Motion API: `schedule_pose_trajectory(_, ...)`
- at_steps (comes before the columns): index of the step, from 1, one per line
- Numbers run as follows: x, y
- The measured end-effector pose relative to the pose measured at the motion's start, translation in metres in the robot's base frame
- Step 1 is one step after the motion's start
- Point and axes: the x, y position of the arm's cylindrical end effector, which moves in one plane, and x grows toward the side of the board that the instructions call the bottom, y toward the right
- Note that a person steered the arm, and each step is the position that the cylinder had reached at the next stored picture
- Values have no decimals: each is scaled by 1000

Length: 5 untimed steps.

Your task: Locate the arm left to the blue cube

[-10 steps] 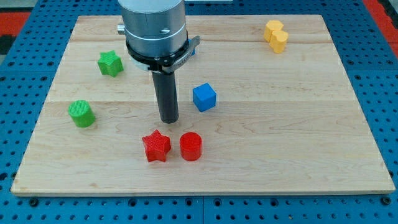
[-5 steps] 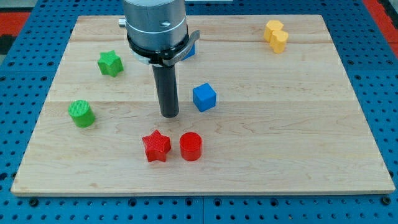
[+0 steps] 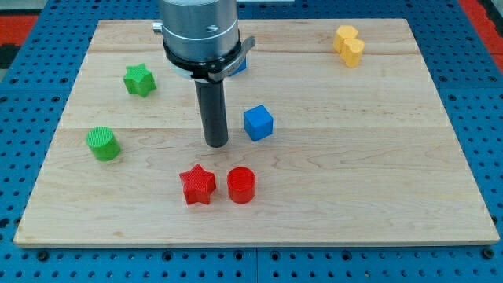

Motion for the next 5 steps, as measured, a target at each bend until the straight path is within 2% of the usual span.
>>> schedule_pose_trajectory(4, -7, -6)
schedule_pose_trajectory(5, -19, -33)
